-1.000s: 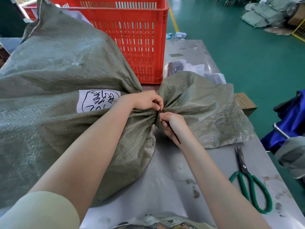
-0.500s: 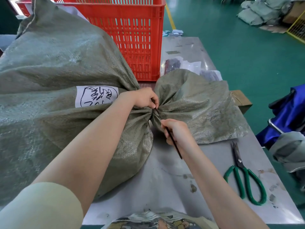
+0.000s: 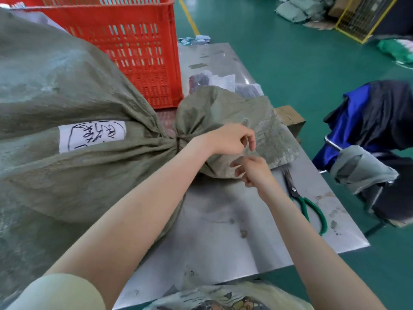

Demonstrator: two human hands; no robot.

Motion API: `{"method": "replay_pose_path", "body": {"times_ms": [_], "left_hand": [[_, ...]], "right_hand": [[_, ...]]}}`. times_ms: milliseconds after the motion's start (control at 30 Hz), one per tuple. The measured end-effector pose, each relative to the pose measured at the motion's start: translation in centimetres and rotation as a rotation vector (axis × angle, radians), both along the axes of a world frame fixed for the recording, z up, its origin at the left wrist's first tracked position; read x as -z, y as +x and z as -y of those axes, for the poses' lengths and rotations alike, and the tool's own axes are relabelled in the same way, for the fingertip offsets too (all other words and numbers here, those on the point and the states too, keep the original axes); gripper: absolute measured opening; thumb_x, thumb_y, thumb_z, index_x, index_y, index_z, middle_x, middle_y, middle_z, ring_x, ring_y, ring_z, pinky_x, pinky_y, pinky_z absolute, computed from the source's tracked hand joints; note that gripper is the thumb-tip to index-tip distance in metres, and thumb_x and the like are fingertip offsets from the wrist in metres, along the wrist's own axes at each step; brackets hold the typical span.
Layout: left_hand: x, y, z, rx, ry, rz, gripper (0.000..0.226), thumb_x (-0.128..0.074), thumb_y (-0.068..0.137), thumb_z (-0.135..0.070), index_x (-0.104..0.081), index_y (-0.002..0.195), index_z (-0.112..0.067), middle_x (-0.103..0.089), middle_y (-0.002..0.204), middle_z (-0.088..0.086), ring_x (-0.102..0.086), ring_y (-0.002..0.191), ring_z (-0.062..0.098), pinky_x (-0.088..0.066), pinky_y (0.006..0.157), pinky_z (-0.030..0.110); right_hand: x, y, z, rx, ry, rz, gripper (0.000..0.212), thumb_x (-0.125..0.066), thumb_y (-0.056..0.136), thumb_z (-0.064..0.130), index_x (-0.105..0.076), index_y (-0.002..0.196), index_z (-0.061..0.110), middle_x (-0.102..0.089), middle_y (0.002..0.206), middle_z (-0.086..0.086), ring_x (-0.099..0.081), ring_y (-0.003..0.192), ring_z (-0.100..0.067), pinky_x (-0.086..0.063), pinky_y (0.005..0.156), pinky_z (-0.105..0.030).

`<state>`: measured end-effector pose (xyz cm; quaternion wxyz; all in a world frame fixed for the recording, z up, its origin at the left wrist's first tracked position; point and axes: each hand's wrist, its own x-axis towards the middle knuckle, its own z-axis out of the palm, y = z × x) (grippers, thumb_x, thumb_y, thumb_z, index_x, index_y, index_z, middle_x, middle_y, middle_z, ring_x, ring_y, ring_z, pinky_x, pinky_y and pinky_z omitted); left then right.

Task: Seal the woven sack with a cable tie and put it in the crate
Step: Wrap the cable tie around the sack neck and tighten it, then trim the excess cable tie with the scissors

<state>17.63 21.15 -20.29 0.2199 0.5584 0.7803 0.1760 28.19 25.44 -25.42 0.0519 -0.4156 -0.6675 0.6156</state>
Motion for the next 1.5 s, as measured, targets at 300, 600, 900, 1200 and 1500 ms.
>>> {"method": "replay_pose_path", "body": {"times_ms": [300,600,900,1200,1500], "left_hand": [[6.5,6.5,-4.0,0.047,-0.233,0.129,0.042,-0.039,0.085,0.003,-0.061,0.118,-0.009,-0.062,0.123,0.015,-0.057,0.114,0.028,-0.044,0.087,0.027],[10.2,9.8,-4.5,0.182,-0.404,0.111,0.032,-0.035,0.089,0.000,-0.060,0.094,-0.020,-0.057,0.105,0.014,-0.052,0.101,0.020,-0.038,0.083,0.026],[7.0,8.6,-3.8,0.091,-0.334,0.157,0.048,-0.032,0.091,0.003,-0.049,0.135,-0.009,-0.055,0.135,0.012,-0.051,0.125,0.025,-0.041,0.098,0.025],[2.3,1.6,0.8,-0.139,-0.065,0.085,0.045,-0.038,0.084,0.009,-0.064,0.116,-0.007,-0.068,0.101,0.011,-0.056,0.068,0.008,-0.038,0.052,0.001],[-2.2,-5.2,8.1,-0.242,0.070,-0.418,0.042,-0.045,0.083,0.004,-0.064,0.115,-0.014,-0.064,0.115,0.013,-0.054,0.110,0.029,-0.040,0.094,0.030]], "right_hand": [[3.8,6.7,-3.1,0.163,0.395,0.314,0.026,-0.051,0.084,0.016,-0.068,0.099,0.004,-0.068,0.092,-0.015,-0.061,0.089,-0.031,-0.045,0.076,-0.033],[5.7,10.6,-3.2,0.045,0.627,0.753,0.049,-0.056,0.088,0.025,-0.043,0.123,-0.007,-0.048,0.127,-0.022,-0.049,0.116,-0.036,-0.042,0.094,-0.036],[5.9,12.3,-3.0,0.444,0.499,0.330,0.027,-0.058,0.084,0.020,-0.052,0.106,0.005,-0.052,0.089,-0.004,-0.045,0.081,-0.023,-0.034,0.067,-0.028],[2.6,7.9,-2.0,0.307,0.588,0.026,0.031,-0.059,0.085,0.019,-0.048,0.111,0.007,-0.051,0.087,0.001,-0.046,0.079,-0.017,-0.034,0.060,-0.025],[1.0,1.7,0.0,0.005,0.745,-0.114,0.036,-0.069,0.078,0.030,-0.045,0.097,0.011,-0.053,0.084,0.002,-0.055,0.081,-0.028,-0.038,0.067,-0.028]]}}
